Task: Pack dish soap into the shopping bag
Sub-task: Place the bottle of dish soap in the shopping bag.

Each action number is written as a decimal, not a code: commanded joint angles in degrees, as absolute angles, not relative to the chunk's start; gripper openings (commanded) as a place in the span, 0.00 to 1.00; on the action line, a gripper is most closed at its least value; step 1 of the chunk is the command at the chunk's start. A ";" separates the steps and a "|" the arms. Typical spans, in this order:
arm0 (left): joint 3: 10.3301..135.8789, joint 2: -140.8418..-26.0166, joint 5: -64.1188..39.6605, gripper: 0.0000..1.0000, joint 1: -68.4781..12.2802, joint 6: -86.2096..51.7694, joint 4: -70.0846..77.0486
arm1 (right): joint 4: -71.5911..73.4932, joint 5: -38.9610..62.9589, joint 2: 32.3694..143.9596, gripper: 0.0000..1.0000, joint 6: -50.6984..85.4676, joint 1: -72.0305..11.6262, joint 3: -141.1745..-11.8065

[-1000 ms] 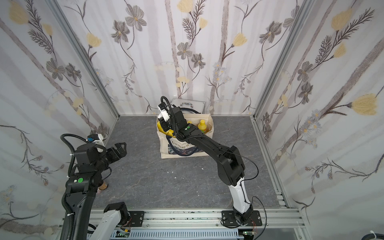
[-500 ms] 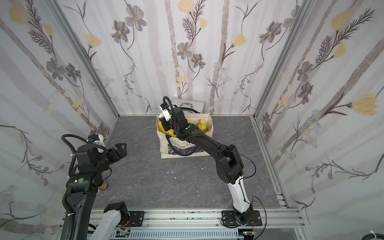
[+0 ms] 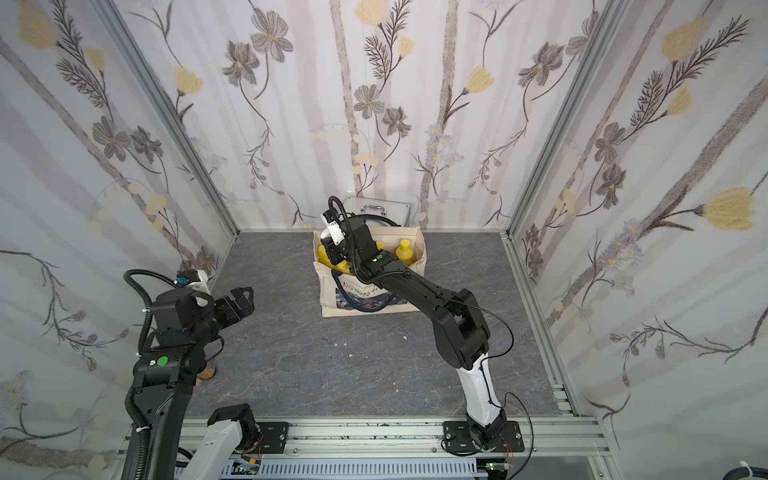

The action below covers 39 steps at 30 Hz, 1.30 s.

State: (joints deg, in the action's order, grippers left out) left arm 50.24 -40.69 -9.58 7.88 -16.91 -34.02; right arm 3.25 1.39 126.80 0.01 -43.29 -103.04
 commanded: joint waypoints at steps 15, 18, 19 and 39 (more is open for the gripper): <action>49.93 -40.16 -9.21 1.00 7.93 -17.31 -32.45 | 11.62 1.52 125.84 0.06 -1.02 -43.95 -103.50; 49.91 -40.19 -9.27 1.00 7.91 -17.30 -32.43 | 10.93 1.41 126.18 0.11 -1.59 -43.95 -104.85; 49.93 -40.24 -9.27 1.00 7.93 -17.31 -32.43 | 10.82 1.41 126.37 0.14 -1.73 -43.95 -105.13; 49.99 -40.17 -8.75 1.00 7.99 -16.62 -32.65 | 8.82 3.15 127.07 0.61 -3.89 -44.00 -106.44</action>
State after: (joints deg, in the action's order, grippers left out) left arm 49.93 -40.16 -9.04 7.88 -16.86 -33.89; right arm 4.71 1.89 127.37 -2.63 -43.88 -105.82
